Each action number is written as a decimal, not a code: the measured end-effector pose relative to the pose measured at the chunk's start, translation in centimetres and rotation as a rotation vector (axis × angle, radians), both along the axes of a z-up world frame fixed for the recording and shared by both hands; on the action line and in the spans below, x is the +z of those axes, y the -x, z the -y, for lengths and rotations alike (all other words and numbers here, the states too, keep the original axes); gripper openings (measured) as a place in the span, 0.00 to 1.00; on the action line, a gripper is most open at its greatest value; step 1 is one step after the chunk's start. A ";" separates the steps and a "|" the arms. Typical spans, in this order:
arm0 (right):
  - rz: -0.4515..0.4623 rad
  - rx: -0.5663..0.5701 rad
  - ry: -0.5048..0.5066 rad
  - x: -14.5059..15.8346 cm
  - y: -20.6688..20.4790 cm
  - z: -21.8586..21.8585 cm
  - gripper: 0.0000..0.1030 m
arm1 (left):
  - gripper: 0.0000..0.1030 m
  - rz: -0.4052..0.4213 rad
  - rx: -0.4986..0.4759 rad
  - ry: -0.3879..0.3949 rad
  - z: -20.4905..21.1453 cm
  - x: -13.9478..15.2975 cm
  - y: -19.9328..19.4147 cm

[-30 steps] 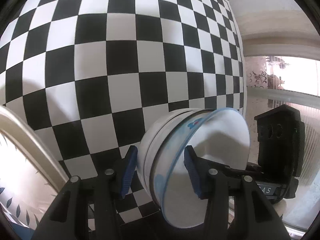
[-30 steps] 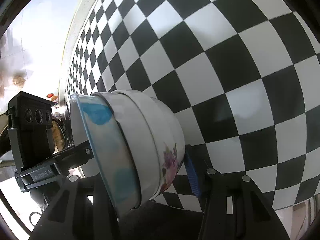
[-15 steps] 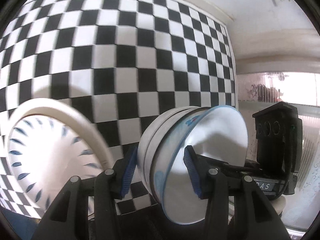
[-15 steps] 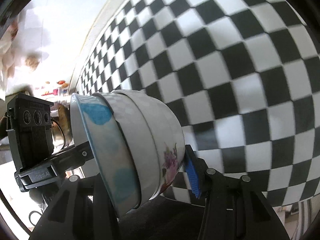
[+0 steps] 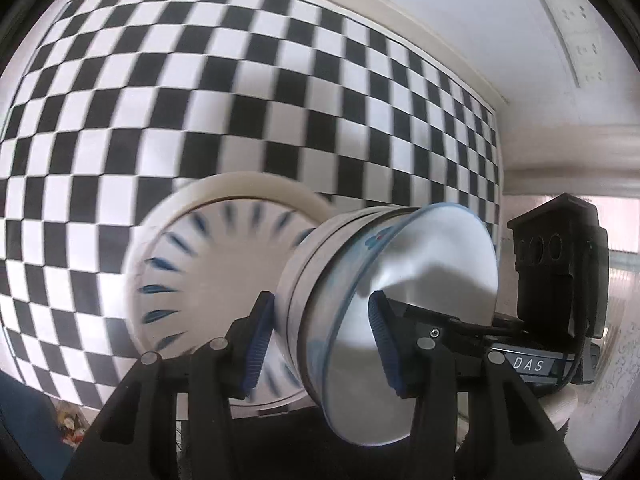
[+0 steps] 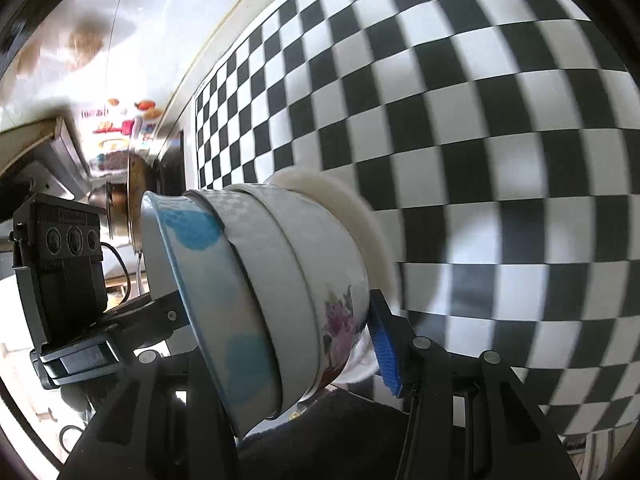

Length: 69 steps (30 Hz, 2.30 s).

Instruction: Organize plates and bowls

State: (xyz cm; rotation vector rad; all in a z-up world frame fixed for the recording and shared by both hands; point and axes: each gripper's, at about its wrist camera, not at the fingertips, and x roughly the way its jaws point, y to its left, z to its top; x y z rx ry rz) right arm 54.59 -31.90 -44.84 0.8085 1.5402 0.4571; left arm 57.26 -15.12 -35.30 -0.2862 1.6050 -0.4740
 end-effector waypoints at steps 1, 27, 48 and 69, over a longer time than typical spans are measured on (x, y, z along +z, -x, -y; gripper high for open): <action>-0.003 0.009 0.000 -0.3 -0.2 -1.0 0.48 | 0.43 -0.004 0.011 -0.002 -0.8 -0.2 0.0; -0.042 0.077 0.074 -3.7 -1.3 -6.2 0.48 | 0.43 -0.078 0.067 0.006 -4.2 -4.5 -0.4; 0.029 0.084 0.225 0.1 -1.0 -6.2 0.48 | 0.43 0.001 0.106 -0.057 -6.1 -1.8 0.8; 0.321 0.037 0.659 12.3 7.1 -8.9 0.86 | 0.89 0.514 0.100 -0.341 -7.3 8.0 7.9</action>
